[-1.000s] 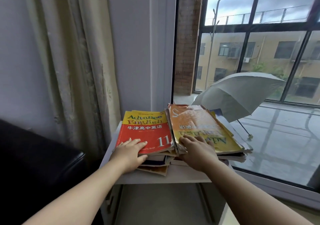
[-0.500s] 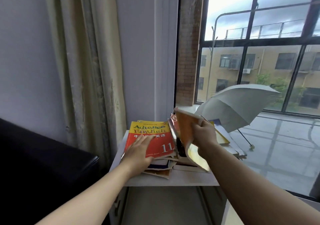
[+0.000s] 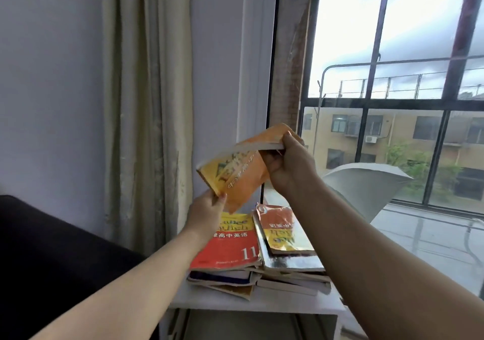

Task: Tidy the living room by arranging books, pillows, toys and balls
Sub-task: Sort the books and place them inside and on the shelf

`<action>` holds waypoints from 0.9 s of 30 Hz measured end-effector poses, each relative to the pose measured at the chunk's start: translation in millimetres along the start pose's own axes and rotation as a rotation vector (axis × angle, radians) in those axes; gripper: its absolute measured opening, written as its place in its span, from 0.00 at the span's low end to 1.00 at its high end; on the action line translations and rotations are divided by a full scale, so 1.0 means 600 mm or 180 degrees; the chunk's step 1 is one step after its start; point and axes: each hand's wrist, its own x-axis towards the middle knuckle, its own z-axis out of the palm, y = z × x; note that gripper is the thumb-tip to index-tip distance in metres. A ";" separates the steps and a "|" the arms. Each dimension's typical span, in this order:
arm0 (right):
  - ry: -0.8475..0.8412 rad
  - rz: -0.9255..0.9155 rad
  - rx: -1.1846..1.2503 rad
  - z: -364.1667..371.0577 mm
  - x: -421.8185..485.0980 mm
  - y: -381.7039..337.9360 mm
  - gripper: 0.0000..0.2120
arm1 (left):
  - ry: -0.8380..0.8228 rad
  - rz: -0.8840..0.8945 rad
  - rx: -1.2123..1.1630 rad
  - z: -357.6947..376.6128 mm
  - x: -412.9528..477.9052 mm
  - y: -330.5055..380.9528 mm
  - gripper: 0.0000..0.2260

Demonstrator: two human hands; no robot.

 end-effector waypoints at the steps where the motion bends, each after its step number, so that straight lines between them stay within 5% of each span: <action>1: -0.0129 -0.0077 -0.0159 0.006 0.002 -0.006 0.07 | 0.0236 0.0013 -0.0035 -0.009 0.012 0.002 0.10; 5: -0.0453 -0.0702 -0.2011 -0.012 0.033 -0.017 0.11 | 0.0924 -0.0159 -0.0647 -0.049 0.056 0.028 0.11; 9: -0.0044 -0.0671 -0.3937 -0.084 0.066 0.007 0.33 | 0.1010 -0.0221 -0.0346 -0.070 0.083 0.017 0.10; 12: -0.0312 0.0603 -0.3679 -0.121 0.065 0.023 0.32 | 0.0956 -0.0393 -0.0879 -0.070 0.096 0.020 0.12; 15: -0.0838 0.1447 -0.3703 -0.143 0.062 0.041 0.11 | 0.0836 -0.0854 -0.1404 -0.064 0.115 0.021 0.09; 20: -0.0426 0.1140 -0.3068 -0.163 0.116 0.085 0.05 | 0.0340 -0.1369 -0.1621 -0.063 0.155 -0.018 0.10; 24: -0.0032 0.0845 -0.2506 -0.186 0.159 0.115 0.08 | -0.0551 -0.1429 -0.1124 -0.064 0.186 -0.070 0.13; 27: 0.0235 0.0829 -0.3057 -0.223 0.185 0.148 0.04 | -0.1090 -0.1726 -0.0518 -0.039 0.178 -0.127 0.12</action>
